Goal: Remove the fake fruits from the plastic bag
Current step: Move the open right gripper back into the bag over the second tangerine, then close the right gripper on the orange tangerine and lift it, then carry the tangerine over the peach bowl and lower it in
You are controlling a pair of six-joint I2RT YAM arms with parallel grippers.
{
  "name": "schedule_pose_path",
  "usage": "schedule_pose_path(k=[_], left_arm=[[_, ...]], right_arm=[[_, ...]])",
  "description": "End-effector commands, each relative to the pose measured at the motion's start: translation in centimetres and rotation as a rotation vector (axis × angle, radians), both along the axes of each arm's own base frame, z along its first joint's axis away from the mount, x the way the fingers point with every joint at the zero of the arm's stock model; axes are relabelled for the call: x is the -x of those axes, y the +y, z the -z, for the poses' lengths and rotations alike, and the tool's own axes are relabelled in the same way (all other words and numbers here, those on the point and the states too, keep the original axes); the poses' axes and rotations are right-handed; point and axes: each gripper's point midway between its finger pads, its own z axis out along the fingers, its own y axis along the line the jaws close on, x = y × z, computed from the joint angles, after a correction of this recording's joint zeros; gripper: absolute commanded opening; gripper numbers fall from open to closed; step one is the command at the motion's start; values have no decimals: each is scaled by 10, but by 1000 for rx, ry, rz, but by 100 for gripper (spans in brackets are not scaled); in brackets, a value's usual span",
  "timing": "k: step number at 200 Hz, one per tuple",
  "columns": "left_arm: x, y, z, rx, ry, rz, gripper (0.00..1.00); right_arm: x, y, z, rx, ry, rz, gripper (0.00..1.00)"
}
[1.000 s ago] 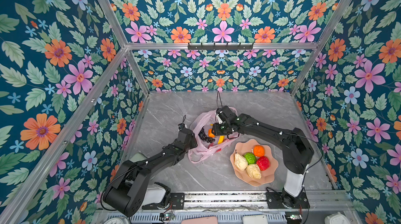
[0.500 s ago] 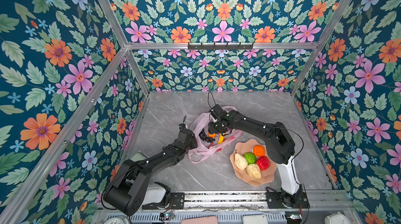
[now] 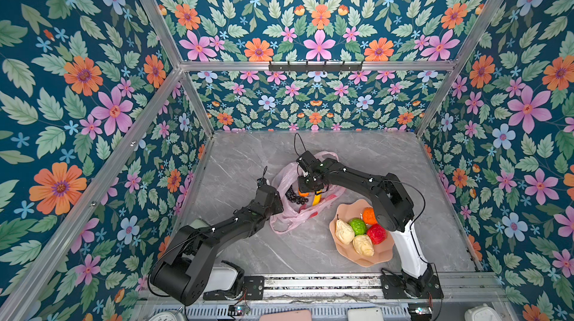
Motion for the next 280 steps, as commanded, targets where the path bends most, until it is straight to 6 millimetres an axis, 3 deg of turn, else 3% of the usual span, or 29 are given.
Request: schedule_pose_path(k=[1,60,118,148,187,189,202,238,280], left_arm=[[-2,-2,-1,3,-10,9,0],[-2,-1,-3,0,-14,5,0],[-1,-1,-3,-1,-15,5,0],[0,1,-3,-3,-18,3,0],[0,1,-2,-3,-18,5,0],[0,1,-2,-4,-19,5,0],[0,0,-2,-3,-18,8,0],[0,-2,-1,4,-14,14,0],[0,-1,-4,1,-18,14,0]], right_arm=[[2,-1,-6,5,-7,-12,40],[13,-10,-39,4,-57,-37,39],[45,-37,-77,56,-91,-60,38],[73,-68,-90,174,-94,-65,38],[115,-123,-91,322,-59,-24,37],[117,-126,-99,309,-73,-20,37],[129,-143,-101,340,-70,5,37],[158,-184,-98,417,-23,62,37],[186,-214,-87,462,42,109,37]])
